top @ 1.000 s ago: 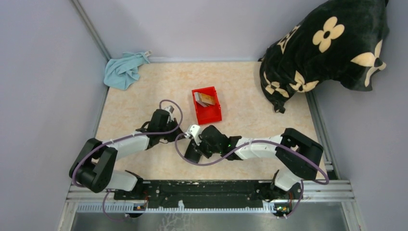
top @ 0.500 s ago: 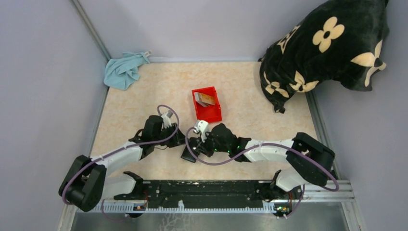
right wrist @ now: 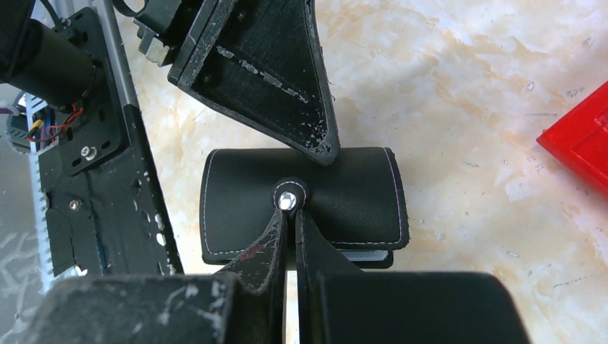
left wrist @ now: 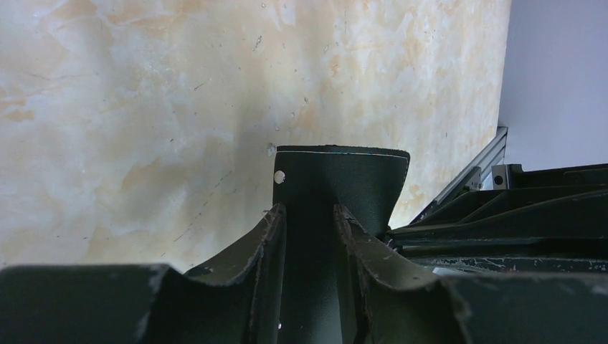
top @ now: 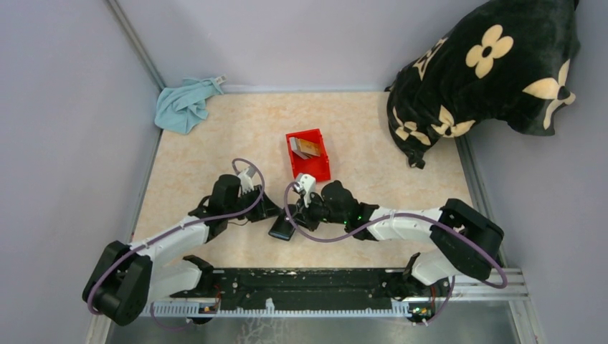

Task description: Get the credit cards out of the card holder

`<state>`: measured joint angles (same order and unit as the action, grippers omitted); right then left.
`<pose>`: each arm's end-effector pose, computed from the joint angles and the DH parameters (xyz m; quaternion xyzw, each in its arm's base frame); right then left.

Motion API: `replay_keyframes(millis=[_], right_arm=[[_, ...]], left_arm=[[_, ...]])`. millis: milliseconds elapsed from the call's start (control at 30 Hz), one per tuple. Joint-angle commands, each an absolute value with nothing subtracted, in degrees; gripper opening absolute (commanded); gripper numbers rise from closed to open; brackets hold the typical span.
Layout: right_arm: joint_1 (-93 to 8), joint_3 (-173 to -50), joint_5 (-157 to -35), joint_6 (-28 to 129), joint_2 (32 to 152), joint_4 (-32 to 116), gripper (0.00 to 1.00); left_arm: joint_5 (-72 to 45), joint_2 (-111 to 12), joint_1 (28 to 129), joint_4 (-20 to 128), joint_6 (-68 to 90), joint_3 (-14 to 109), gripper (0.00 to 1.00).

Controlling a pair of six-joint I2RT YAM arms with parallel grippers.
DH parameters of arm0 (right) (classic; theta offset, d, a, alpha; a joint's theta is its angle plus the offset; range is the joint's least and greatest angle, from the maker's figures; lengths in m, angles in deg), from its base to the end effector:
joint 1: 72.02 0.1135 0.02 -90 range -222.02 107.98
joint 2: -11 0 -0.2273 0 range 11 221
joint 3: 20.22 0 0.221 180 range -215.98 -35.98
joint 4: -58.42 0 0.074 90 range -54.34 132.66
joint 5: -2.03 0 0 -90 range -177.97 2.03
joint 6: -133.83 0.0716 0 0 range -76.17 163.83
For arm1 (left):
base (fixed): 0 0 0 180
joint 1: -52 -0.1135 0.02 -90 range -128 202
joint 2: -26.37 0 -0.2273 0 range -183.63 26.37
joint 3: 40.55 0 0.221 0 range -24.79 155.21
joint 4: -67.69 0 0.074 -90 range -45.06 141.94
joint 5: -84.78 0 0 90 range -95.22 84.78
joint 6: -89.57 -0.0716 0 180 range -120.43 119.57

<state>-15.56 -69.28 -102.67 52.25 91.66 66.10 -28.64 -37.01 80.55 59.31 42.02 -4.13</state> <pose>0.1519 0.2620 0.1639 -0.4021 0.7310 0.3806 0.3988 0.1876 -0.1345 0.1357 -0.0128 0.8748 -0.4078 0.2613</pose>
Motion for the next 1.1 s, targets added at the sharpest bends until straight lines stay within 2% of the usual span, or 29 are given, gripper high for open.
replay_keyframes(millis=[0, 400, 733, 900, 1067], right_arm=[[-17.1, -68.5, -105.3, 55.9, 90.1, 76.9, 0.00], [-26.0, -62.4, -117.1, 71.6, 91.4, 101.0, 0.00], [-30.6, -58.2, -122.4, 86.4, 99.9, 125.0, 0.00], [-30.6, -58.8, -121.6, 83.6, 100.3, 120.5, 0.00], [-29.5, -62.0, -115.8, 72.0, 94.4, 95.9, 0.00]], left_arm=[[-30.5, -37.3, 81.8, 59.6, 42.6, -3.1, 0.37], [-29.1, -38.6, 84.3, 61.4, 43.9, -3.3, 0.37], [-27.5, -40.3, 86.6, 62.0, 44.6, -2.0, 0.37], [-25.6, -39.6, 86.7, 59.6, 43.5, -1.0, 0.37], [-22.8, -38.8, 86.7, 56.7, 42.0, 0.5, 0.37]])
